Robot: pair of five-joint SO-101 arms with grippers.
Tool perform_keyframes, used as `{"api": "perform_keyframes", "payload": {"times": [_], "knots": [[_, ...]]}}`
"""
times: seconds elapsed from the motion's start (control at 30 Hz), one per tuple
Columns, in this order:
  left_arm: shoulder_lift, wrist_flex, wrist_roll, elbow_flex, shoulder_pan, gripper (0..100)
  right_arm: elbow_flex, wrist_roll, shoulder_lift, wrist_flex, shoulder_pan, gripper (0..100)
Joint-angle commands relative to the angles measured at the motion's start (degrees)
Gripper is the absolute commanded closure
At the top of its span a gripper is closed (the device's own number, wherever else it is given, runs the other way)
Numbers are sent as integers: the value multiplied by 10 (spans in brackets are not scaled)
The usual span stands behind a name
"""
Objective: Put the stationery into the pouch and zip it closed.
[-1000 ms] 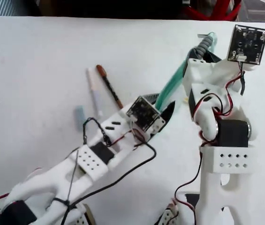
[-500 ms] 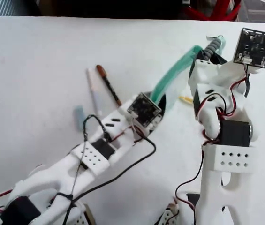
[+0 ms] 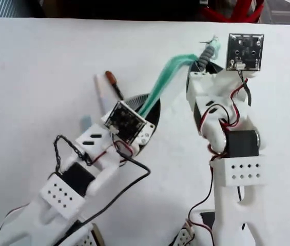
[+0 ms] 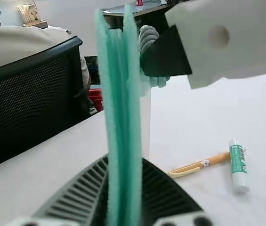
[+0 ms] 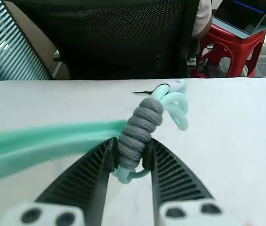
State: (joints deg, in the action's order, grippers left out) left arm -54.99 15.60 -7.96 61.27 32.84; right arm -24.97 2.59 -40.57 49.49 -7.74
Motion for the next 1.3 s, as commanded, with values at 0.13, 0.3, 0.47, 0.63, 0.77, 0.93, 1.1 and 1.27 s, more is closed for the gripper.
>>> {"api": "perform_keyframes", "payload": {"times": [0.13,0.3,0.47,0.63,0.77,0.93,1.1,1.27], "knots": [[178,-7,-40,-61,3,976,91,-10,-40,65,-14,979],[213,-7,-40,-76,4,977,142,-11,-51,92,-15,979],[217,-8,-40,-76,4,977,161,-10,-60,109,-18,979],[217,-8,-40,-76,3,977,226,-5,-96,151,-19,979],[216,-8,-39,-75,3,977,279,-5,-122,179,-19,979],[216,-8,-39,-76,3,977,287,-5,-131,207,-73,979],[212,-8,-15,-75,0,977,278,-9,-115,214,-91,979],[211,-8,-6,-77,2,977,248,-9,-87,220,-41,979]]}}
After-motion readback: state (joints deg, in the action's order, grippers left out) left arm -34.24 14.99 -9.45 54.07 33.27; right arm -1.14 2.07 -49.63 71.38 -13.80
